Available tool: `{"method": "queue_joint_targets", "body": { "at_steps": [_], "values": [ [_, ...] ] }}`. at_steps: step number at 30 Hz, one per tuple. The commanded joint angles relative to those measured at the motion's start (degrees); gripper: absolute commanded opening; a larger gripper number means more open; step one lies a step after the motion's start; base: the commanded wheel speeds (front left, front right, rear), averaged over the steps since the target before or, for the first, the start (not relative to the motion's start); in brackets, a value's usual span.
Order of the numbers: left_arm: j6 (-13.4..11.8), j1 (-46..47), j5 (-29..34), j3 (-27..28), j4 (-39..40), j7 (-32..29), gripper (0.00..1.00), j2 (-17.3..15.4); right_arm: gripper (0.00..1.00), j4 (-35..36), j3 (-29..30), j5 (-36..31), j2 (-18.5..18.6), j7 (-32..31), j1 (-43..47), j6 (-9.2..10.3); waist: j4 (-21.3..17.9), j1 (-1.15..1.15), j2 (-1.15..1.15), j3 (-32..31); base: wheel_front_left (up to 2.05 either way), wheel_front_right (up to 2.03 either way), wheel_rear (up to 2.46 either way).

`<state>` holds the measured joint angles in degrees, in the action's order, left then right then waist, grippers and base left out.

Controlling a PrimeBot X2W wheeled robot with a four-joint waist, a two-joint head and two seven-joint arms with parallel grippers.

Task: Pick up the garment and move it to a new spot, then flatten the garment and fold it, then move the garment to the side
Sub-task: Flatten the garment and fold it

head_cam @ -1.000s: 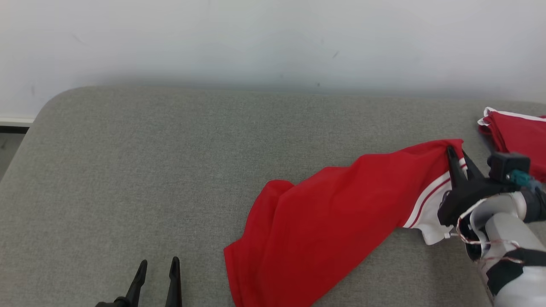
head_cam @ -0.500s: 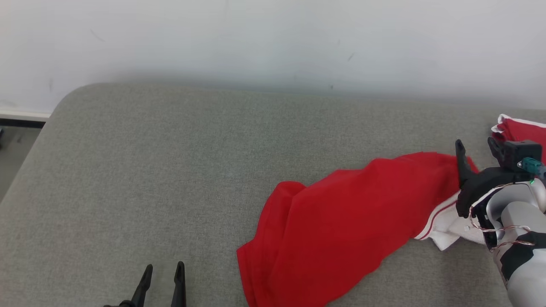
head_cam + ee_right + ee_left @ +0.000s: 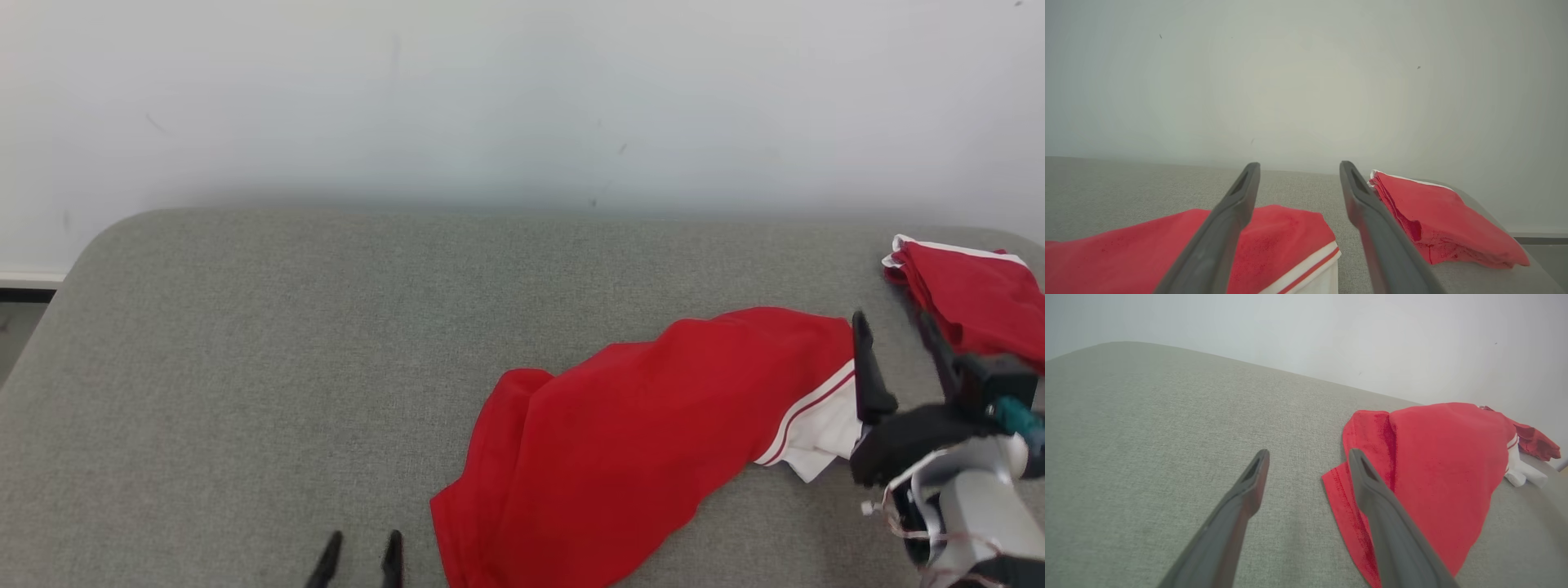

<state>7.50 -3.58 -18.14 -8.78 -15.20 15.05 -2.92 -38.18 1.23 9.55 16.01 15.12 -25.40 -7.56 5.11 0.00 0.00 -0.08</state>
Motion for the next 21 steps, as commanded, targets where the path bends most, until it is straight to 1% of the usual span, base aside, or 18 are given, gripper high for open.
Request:
{"method": "queue_joint_targets", "body": {
  "at_steps": [1,5,9,13,15,21],
  "values": [
    [-0.04,-1.31,-0.37,-1.71,-0.3,0.18,1.0,0.05,1.0,2.19,0.63,-0.43,-1.0,-0.03,2.87,0.13,-0.4,0.0,0.0,-0.42,0.0,0.0,0.0],
    [-0.04,-2.24,-0.4,-7.5,-1.27,0.18,1.0,0.05,1.0,6.18,2.22,-0.46,-2.45,-0.03,8.14,0.13,-0.79,0.0,0.0,-0.66,0.0,0.0,0.0],
    [-0.04,-3.68,-1.9,-12.52,-3.48,0.18,1.0,-0.03,1.0,8.12,3.84,-0.54,-3.35,-0.03,11.53,0.13,-1.29,0.0,0.0,-0.63,0.0,0.0,0.0],
    [-0.05,-4.47,-4.29,-17.72,-7.53,0.19,1.0,-0.28,1.0,9.02,5.46,-0.54,-3.76,-0.02,13.6,0.13,-1.54,0.0,0.0,-0.38,0.0,0.0,0.0],
    [-0.05,-4.91,-6.0,-21.12,-11.54,0.18,1.0,-0.82,1.0,9.36,6.09,-0.54,-4.05,-0.02,14.25,0.13,-1.6,0.0,0.0,-0.13,0.0,0.0,0.0],
    [-0.05,-0.76,-11.29,-25.27,-16.89,0.18,1.0,-2.26,1.0,10.55,7.05,-1.13,-5.22,-0.02,15.22,0.13,-1.87,0.0,0.0,1.0,0.0,0.0,0.0]
  ]
}}
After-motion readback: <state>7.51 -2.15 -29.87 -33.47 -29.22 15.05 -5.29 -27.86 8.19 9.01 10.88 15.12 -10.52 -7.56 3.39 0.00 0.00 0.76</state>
